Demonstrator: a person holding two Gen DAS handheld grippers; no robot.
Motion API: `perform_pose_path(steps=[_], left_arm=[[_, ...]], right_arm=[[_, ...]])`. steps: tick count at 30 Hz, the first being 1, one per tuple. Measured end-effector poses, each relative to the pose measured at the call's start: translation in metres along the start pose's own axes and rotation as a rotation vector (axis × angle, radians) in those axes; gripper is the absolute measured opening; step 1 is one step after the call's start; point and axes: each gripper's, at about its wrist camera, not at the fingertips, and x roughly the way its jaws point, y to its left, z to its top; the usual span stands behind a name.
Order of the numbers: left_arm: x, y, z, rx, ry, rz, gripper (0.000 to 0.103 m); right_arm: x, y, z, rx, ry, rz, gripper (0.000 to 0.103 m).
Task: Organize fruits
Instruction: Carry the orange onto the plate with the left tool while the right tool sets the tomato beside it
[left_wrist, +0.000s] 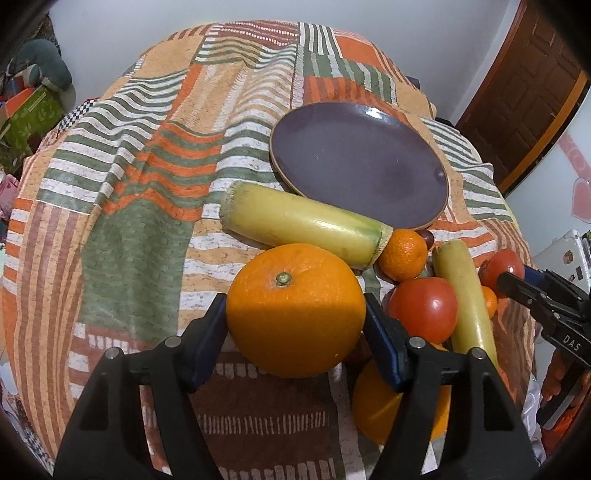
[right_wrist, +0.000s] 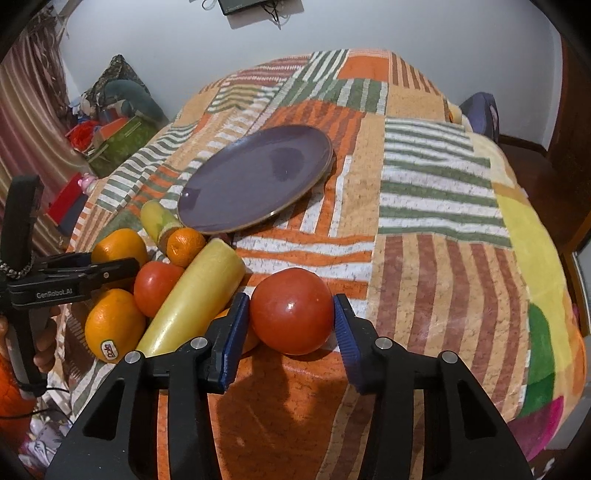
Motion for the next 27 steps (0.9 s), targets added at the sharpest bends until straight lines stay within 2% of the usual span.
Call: perform_pose_path(steps=[8,18,27], left_arm=[[-0.027,0.003,0.011,0.012,-0.074,0.034,0.070],[-0.067,-0.015,0.046,0.061,-0.208,0.044,0.070],[-0.075,-0.025,0.081,0.094,-0.277,0.040,0.070]], right_arm=[[-0.016,0.000,0.023,-0.044,-0.085,-0.015,0.042],[-0.030,0.007,0.065,-0.101,-0.205,-0.015,0.042],[-0.026,0.016,0.098,-0.146,-0.293,-0.015,0.042]])
